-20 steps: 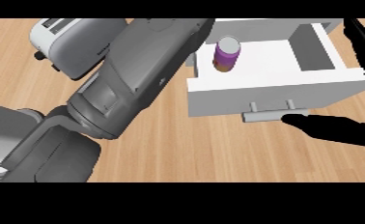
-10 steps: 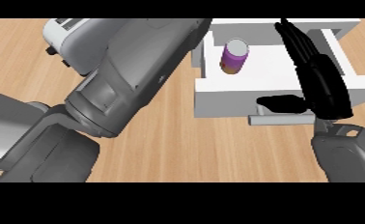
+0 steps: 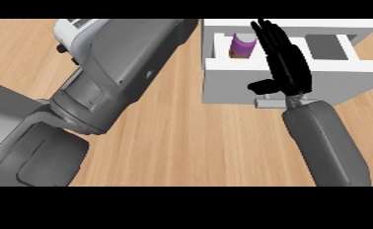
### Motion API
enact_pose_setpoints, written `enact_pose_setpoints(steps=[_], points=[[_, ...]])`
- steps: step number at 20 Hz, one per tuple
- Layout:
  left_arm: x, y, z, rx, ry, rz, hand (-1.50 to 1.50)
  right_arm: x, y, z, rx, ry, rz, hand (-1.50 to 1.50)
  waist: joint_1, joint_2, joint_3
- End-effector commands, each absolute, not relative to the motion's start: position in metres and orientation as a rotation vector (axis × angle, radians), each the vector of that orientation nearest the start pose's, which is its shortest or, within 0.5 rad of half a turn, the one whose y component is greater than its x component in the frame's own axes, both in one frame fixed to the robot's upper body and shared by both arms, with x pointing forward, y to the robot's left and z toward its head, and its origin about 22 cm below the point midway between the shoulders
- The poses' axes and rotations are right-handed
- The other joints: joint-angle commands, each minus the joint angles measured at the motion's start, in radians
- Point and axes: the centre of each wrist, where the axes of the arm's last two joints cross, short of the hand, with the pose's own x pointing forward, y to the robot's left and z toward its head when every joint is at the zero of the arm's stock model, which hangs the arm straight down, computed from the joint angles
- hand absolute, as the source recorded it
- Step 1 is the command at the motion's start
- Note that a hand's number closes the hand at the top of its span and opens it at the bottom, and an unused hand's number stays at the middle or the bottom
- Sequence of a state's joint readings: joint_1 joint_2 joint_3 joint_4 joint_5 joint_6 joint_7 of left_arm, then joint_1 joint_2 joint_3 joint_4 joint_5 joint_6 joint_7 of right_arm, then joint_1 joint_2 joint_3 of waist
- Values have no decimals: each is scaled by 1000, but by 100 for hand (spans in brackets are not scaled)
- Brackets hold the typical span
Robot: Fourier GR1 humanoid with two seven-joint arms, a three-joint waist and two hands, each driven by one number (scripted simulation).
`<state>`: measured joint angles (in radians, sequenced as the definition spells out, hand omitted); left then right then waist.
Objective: Pick up the can, place it into the drawer and close the drawer
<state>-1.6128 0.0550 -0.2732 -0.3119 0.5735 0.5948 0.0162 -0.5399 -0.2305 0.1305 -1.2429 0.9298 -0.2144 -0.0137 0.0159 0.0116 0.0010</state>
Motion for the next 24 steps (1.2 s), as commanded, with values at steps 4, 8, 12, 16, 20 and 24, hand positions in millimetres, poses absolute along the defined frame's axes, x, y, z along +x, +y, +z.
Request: enact_pose_setpoints(steps=[4, 8, 12, 16, 20, 24], points=[[453, 30, 269, 78, -1720, 7, -150, 395, -192, 50, -1112, -1748, 951, -150, 26, -2, 0], [453, 36, 269, 69, -1704, 16, -150, 416, -177, 59, -1213, -1769, 871, -150, 41, 1, 0], [454, 53, 257, 98, -1710, 6, -150, 435, -191, 80, -1264, -1782, 825, -150, 54, -1, 0], [456, 74, 261, 78, -1688, -5, -150, 451, -185, 99, -1286, -1768, 845, -150, 60, -1, -1], [454, 83, 253, 73, -1691, -19, -150, 459, -176, 113, -1345, -1789, 793, -150, 93, 1, -1], [450, 92, 254, 55, -1677, -6, -150, 463, -183, 114, -1352, -1789, 812, -150, 101, 3, 0]])
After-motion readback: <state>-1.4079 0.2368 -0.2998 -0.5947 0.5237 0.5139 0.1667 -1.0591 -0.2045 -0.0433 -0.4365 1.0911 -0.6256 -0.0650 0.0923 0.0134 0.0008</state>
